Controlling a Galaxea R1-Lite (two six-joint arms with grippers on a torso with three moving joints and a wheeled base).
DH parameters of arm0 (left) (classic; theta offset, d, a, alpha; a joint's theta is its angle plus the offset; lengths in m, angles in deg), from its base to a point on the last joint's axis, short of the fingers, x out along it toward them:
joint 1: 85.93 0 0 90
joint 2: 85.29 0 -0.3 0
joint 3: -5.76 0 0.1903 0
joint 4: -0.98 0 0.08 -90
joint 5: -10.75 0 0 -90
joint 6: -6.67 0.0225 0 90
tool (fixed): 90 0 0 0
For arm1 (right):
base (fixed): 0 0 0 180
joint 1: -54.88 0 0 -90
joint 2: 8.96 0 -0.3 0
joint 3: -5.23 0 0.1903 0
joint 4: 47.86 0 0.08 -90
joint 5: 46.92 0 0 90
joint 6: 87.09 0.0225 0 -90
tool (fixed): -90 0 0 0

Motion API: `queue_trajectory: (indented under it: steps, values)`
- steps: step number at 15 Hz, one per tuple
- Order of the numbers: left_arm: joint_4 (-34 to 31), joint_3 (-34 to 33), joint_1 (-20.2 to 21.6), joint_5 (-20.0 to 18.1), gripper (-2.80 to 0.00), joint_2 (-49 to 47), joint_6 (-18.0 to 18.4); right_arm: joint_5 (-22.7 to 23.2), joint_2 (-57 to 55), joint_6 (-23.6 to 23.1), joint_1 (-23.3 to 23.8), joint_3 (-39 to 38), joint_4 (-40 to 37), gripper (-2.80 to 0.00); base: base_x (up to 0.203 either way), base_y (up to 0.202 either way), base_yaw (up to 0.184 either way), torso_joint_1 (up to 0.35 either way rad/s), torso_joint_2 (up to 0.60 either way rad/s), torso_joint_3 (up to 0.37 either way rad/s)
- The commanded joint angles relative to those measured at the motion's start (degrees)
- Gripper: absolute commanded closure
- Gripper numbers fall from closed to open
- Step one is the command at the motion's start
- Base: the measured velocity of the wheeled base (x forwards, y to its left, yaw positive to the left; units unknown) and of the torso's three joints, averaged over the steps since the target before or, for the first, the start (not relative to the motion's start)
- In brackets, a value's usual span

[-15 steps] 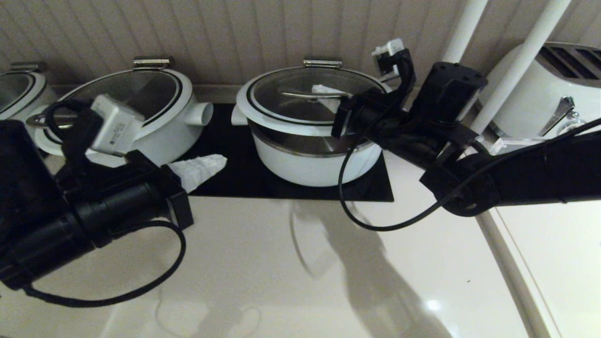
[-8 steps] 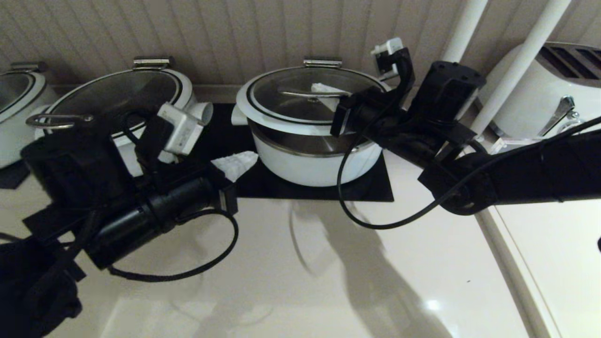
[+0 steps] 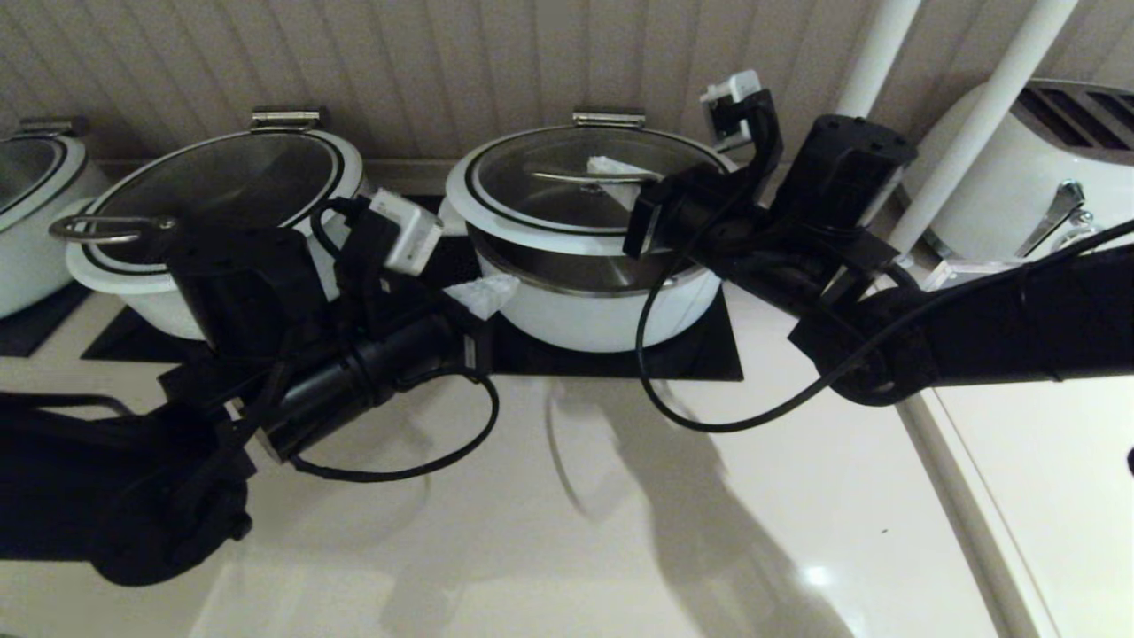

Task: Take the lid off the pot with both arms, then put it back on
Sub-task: Hold the pot lid with the left arm

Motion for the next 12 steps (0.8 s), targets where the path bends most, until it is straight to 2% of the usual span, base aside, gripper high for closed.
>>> queue_trajectory:
  steps: [1, 12]
  values:
    - [0.4, 1.5, 0.0, 0.0, 0.0, -1.4, 0.0, 0.1, 0.1, 0.0, 0.0, 0.0, 0.3, 0.0, 0.0, 0.0, 0.0, 0.0, 0.0, 0.0]
    - [0.5, 9.0, 0.3, 0.0, 0.0, -6.3, 0.0, 0.1, 0.4, 0.0, 0.0, 0.0, 0.3, 0.0, 0.0, 0.0, 0.0, 0.0, 0.0, 0.0]
